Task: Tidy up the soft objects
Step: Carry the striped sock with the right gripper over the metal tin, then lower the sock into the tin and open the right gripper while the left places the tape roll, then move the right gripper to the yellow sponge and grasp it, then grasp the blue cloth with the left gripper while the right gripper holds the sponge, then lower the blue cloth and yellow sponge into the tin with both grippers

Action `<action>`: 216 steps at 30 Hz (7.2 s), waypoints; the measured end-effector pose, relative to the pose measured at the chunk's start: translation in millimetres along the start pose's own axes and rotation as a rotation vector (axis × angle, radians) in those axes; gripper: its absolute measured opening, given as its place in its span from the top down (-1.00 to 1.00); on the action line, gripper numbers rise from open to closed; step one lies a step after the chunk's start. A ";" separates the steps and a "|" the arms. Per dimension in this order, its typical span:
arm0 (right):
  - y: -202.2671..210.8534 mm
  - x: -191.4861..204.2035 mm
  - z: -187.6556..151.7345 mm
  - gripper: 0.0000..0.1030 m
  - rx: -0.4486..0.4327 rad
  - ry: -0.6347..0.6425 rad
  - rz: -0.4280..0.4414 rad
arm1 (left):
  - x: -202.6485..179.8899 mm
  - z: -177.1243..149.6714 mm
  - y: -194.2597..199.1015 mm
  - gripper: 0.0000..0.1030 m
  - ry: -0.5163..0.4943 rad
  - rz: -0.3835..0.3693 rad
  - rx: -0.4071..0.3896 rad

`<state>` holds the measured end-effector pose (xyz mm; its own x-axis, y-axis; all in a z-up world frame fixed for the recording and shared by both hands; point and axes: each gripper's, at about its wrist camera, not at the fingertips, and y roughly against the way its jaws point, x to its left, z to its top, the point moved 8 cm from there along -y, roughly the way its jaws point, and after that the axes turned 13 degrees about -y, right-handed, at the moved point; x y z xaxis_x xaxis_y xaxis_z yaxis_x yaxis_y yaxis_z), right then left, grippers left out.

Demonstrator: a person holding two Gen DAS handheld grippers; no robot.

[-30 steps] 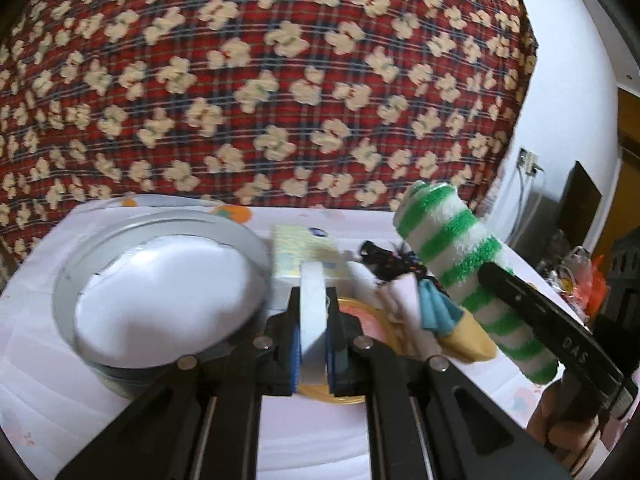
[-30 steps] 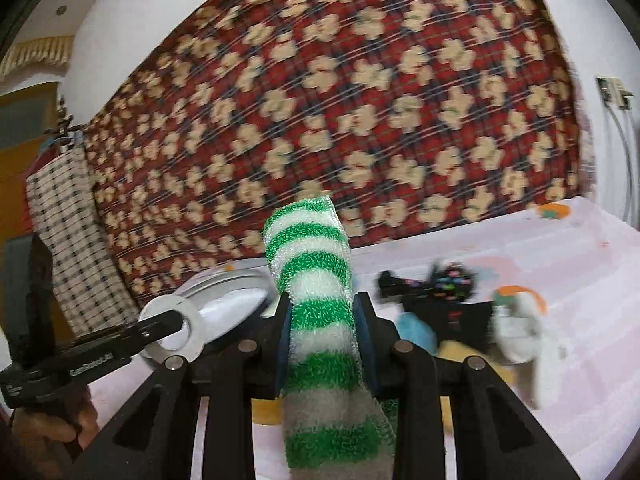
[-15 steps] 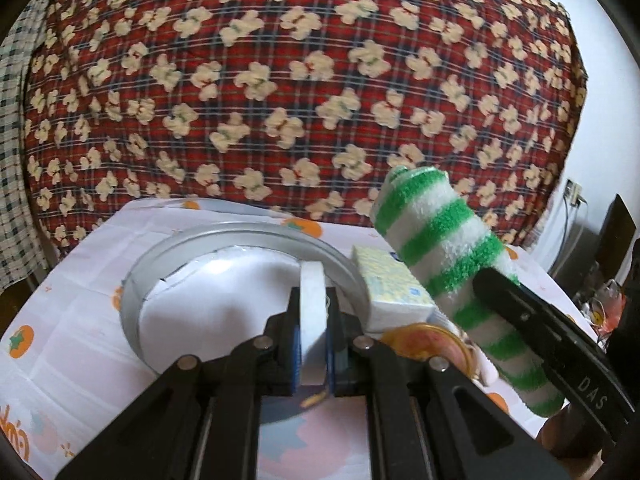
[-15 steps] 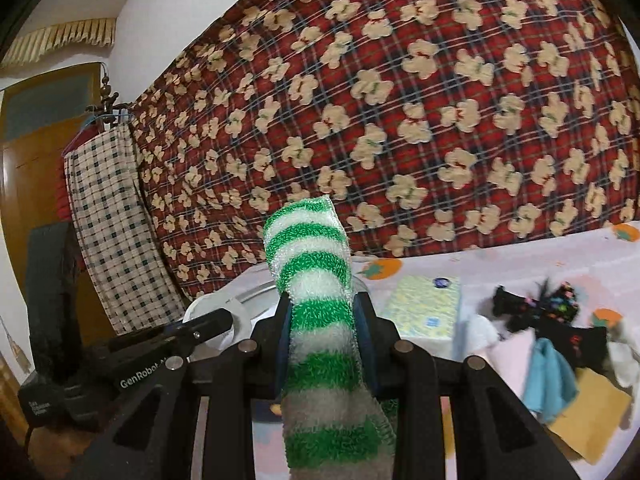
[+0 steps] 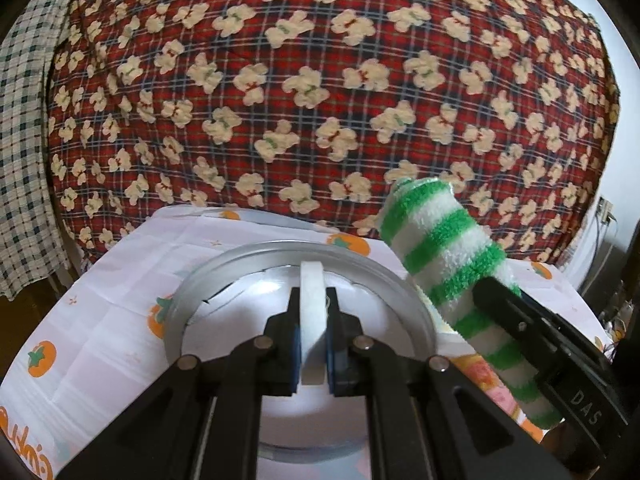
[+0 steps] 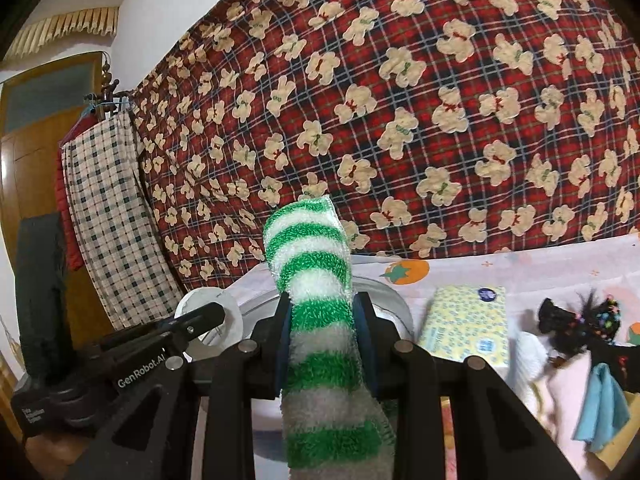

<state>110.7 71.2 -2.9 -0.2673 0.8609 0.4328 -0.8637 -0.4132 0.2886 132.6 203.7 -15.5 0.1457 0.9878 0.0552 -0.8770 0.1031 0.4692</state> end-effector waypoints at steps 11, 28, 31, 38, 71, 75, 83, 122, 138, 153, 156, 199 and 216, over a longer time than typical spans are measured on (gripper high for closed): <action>-68.0 -4.9 -30.9 0.37 0.097 0.031 -0.067 | 27.1 -16.8 -49.0 0.87 0.008 0.073 0.087; -46.4 -17.8 -14.6 -0.67 -0.074 0.029 -0.094 | 47.3 -19.6 -33.0 -0.99 0.072 0.235 -0.021; -37.6 -20.8 -8.3 -0.72 -0.118 0.029 -0.107 | 47.0 -24.0 -24.4 -0.99 0.122 0.245 -0.048; -17.2 -22.3 0.6 -0.73 -0.206 0.070 -0.146 | 26.7 -42.7 -4.3 -0.99 0.178 0.265 -0.107; 81.3 -135.4 10.6 -0.73 -0.217 0.040 -0.302 | -89.8 -49.7 25.4 -0.99 0.051 0.155 -0.156; 99.0 -159.1 13.2 -0.73 -0.209 0.045 -0.333 | -111.9 -46.8 26.4 -0.99 0.007 0.133 -0.160; 135.9 -213.7 17.5 -0.73 -0.116 0.053 -0.370 | -157.1 -42.8 24.4 -0.99 -0.055 0.058 -0.150; 186.9 -266.4 21.2 -0.13 -0.058 -0.025 -0.319 | -296.8 -34.1 -27.2 -0.83 -0.177 -0.284 0.016; 203.1 -284.0 30.4 -0.14 -0.132 -0.127 -0.312 | -353.0 -64.8 -84.5 -0.42 -0.250 -0.316 0.310; 213.4 -301.9 31.3 -0.14 -0.169 -0.221 -0.333 | -356.0 -52.8 -64.9 0.80 -0.182 -0.483 0.214; 216.2 -299.1 31.9 -0.14 -0.188 -0.203 -0.348 | -356.8 -41.4 -48.2 0.80 -0.200 -0.493 0.116; 167.0 -136.5 18.2 -0.14 -0.203 0.060 -0.247 | -213.3 -14.5 32.4 0.80 -0.122 -0.298 -0.148; 101.0 -37.7 19.0 -0.14 -0.170 0.092 -0.047 | -81.2 -8.7 25.6 0.80 -0.002 -0.063 -0.158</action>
<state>41.7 -8.7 26.2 -0.2557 0.9049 0.3403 -0.9340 -0.3221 0.1548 94.3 127.2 -15.7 0.2037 0.9785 0.0321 -0.9271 0.1823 0.3276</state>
